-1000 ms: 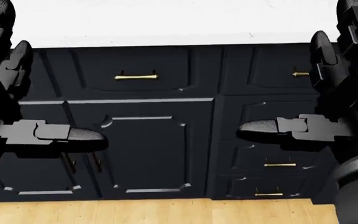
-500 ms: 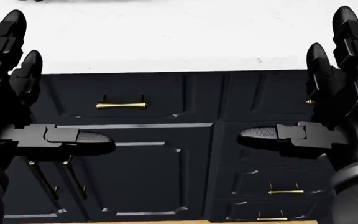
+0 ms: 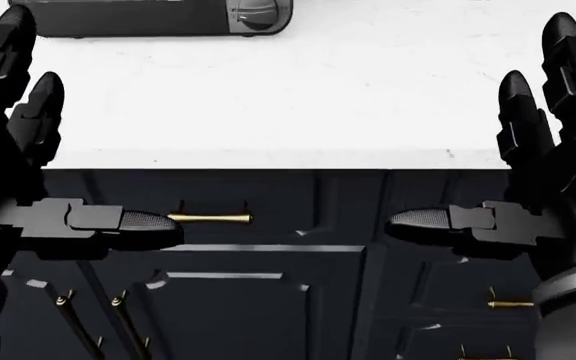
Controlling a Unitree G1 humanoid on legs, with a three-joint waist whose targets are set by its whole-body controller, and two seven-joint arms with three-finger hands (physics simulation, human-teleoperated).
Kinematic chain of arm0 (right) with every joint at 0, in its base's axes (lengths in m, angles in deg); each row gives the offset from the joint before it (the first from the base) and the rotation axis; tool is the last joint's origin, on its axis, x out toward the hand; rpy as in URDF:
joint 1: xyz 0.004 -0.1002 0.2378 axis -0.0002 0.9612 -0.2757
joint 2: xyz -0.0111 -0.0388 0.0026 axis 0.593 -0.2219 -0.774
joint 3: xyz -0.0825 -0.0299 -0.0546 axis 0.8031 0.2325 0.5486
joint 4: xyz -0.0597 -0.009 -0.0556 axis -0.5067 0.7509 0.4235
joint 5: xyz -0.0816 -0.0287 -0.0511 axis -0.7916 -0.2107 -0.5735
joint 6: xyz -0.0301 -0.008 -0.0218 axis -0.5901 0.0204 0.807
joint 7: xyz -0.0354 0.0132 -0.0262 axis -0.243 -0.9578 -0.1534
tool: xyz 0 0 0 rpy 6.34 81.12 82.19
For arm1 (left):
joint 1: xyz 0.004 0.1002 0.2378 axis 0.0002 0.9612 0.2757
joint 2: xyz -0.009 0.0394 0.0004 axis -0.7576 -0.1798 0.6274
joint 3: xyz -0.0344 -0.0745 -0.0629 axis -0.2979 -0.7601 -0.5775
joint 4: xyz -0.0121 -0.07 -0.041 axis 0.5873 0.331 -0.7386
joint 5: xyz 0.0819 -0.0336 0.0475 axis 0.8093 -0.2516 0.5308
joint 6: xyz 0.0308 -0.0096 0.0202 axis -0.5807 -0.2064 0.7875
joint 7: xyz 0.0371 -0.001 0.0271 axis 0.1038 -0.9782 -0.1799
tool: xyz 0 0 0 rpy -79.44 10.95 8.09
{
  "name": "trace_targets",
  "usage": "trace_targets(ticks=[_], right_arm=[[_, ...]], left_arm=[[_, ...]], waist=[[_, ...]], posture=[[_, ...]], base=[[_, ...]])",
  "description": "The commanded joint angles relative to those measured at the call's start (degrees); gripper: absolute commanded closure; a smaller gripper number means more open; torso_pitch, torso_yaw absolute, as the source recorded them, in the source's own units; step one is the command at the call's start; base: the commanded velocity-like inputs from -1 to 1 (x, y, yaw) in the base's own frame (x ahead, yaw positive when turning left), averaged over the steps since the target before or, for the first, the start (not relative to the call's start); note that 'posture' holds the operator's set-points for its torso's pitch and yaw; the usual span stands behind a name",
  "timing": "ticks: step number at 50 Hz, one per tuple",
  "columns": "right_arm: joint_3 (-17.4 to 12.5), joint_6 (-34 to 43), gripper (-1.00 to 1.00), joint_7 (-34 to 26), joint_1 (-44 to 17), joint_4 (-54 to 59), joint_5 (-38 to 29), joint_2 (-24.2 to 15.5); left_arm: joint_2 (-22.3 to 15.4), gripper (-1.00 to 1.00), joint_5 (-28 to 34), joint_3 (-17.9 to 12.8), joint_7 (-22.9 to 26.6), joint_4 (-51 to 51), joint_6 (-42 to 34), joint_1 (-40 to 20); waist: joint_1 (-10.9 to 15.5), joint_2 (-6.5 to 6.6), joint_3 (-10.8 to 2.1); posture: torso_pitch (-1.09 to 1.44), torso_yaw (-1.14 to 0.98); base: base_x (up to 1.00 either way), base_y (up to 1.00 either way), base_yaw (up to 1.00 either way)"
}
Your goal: Open the toaster oven door.
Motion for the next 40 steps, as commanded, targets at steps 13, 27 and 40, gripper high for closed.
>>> trace_targets(ticks=[13,27,40], right_arm=[[0.39,-2.71,-1.0,-0.81,-0.79,-0.58,0.93,-0.05],[0.23,-3.28,-1.0,-0.75,-0.06,-1.02,1.4,0.0],[0.26,-4.3,-1.0,-0.88,0.3,-0.22,1.32,0.3]], left_arm=[[-0.31,-1.0,1.17,-0.09,0.16,-0.31,2.34,-0.41],[0.01,-1.0,1.24,-0.38,0.39,-0.3,2.72,-0.01],[-0.42,-1.0,0.49,-1.21,0.32,-0.54,2.47,-0.16]], waist=[[0.85,2.85,-1.01],[1.15,-2.39,0.64],[0.31,5.0,0.65]], posture=[[0.0,0.0],[0.0,0.0],[0.0,0.0]], base=[[0.15,0.21,0.0],[0.31,0.05,0.0],[0.34,0.03,0.0]])
